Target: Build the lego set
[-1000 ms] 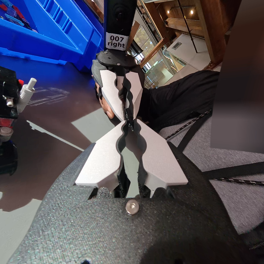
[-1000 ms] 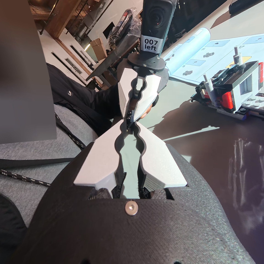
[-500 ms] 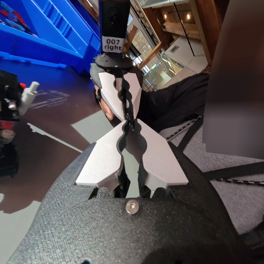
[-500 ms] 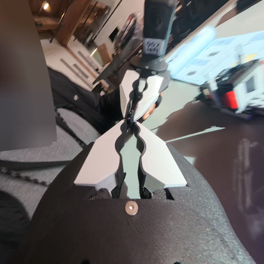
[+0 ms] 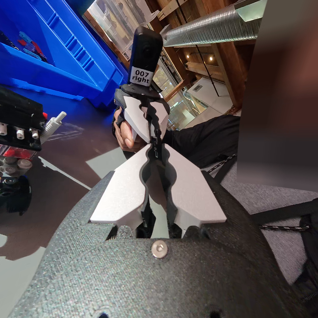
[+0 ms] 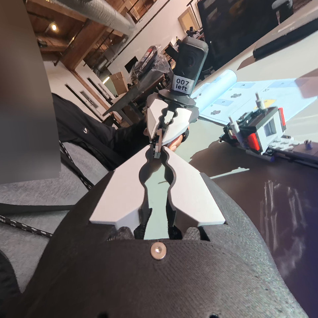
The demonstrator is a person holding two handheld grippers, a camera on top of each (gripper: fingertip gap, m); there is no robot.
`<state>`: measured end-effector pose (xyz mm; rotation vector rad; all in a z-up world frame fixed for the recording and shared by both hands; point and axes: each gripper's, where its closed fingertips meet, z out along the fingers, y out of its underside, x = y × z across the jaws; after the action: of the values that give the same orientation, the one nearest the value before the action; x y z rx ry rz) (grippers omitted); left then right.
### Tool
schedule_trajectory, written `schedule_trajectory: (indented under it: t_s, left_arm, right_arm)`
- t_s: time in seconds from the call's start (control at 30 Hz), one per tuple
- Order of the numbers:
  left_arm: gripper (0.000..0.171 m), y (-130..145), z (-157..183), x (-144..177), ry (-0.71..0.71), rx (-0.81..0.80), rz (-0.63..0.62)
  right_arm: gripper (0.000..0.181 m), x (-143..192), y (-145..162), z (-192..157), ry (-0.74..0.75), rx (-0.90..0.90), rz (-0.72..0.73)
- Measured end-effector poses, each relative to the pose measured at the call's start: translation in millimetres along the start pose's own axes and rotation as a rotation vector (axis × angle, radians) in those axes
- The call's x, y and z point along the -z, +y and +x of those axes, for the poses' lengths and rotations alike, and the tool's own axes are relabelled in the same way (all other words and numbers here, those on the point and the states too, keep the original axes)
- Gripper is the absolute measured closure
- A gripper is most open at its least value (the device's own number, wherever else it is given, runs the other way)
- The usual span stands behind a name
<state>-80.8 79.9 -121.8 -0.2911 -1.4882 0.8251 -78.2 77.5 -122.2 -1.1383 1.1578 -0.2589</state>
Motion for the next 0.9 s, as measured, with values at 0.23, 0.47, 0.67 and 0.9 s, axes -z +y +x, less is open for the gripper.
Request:
schedule_trajectory:
  t_s: [0.23, 0.47, 0.67, 0.9]
  left_arm:
    - [0.144, 6.0, -4.7, -4.0, -0.073, -0.119, -0.049]
    - [0.162, 5.0, -0.6, -5.3, -0.082, -0.238, -0.047]
    - [0.162, 5.3, 2.0, -5.0, -0.081, -0.289, -0.053]
    - [0.162, 5.7, 1.6, -4.6, -0.091, -0.306, -0.061]
  right_arm:
    - [0.172, -0.4, 2.6, -3.8, 0.073, 0.179, -0.063]
    - [0.172, -2.7, 8.5, -2.3, 0.103, 0.237, -0.100]
    - [0.172, -3.9, 7.8, -6.8, 0.070, 0.229, -0.080]
    - [0.172, -3.9, 8.3, -6.9, 0.051, 0.209, -0.072]
